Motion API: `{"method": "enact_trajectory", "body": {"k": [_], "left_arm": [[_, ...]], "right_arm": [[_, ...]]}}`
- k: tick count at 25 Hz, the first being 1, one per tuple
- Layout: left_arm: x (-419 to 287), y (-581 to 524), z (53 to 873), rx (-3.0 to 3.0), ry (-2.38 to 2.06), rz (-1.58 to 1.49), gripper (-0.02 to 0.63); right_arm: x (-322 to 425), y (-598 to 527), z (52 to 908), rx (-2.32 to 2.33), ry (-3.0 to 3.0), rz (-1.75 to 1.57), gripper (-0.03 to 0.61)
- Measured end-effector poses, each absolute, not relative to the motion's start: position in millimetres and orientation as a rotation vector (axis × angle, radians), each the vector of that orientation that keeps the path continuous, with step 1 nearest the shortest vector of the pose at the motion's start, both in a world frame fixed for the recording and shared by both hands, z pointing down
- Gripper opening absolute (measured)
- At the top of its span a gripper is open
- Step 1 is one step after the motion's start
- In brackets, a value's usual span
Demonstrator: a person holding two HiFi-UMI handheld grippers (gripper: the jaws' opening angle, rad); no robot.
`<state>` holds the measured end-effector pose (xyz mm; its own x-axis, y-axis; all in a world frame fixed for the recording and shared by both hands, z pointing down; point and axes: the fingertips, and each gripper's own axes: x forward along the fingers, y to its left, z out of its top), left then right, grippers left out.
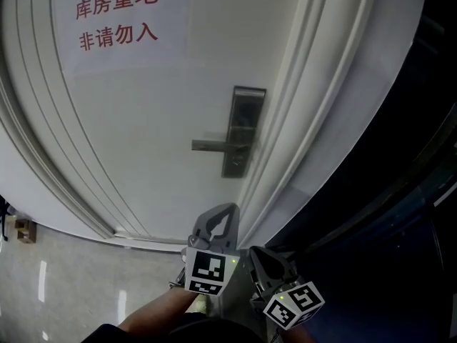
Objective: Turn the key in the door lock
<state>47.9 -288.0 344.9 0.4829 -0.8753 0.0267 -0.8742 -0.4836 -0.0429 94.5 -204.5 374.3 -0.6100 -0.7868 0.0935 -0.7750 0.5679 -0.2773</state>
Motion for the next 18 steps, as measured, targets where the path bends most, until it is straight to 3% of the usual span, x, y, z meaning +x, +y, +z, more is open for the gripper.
{"method": "enact_trajectory", "body": {"k": [18], "left_arm": [[53.2,-283.4,342.4,-2.680,1.577,-0.067,0.005]], "right_arm": [[97.8,-198.9,371.3,-1.366,2.743,-0.430,0.012]]}}
